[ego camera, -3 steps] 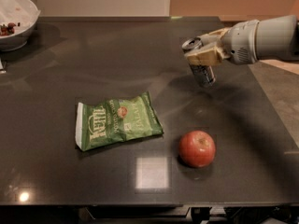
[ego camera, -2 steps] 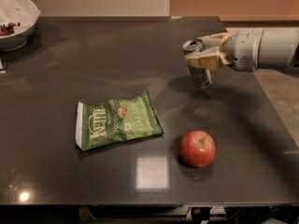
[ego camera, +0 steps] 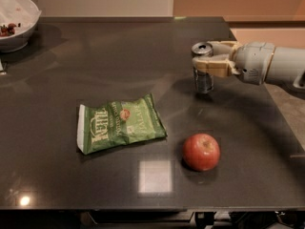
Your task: Place redbull can upright
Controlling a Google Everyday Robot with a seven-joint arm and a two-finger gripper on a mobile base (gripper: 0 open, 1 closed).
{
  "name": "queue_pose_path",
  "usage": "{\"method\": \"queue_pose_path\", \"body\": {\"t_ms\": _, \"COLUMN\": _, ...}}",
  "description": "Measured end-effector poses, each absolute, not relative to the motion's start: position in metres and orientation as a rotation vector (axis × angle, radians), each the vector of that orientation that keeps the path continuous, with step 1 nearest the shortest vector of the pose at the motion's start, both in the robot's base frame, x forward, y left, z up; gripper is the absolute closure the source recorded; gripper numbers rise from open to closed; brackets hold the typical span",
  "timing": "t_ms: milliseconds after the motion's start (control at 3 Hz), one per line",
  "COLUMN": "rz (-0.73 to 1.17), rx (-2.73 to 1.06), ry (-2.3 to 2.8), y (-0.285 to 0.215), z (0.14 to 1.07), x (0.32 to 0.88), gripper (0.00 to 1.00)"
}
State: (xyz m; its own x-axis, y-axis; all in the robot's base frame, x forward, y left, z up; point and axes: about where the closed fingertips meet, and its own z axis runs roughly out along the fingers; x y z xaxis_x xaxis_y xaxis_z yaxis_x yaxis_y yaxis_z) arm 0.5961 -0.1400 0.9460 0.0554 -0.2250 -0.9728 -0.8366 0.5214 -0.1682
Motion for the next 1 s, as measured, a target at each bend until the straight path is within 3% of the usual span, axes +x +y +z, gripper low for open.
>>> {"method": "queue_pose_path", "body": {"t_ms": 333, "rz": 0.628, "rx": -0.927, "ry": 1.461, "y": -0.1413, "z": 0.9437, "x": 0.5978, "gripper": 0.83}}
{"method": "queue_pose_path", "body": {"t_ms": 1000, "rz": 0.689, "rx": -0.864, "ry": 1.43, "y": -0.1439, "z": 0.9376, "x": 0.6017, "gripper": 0.36}}
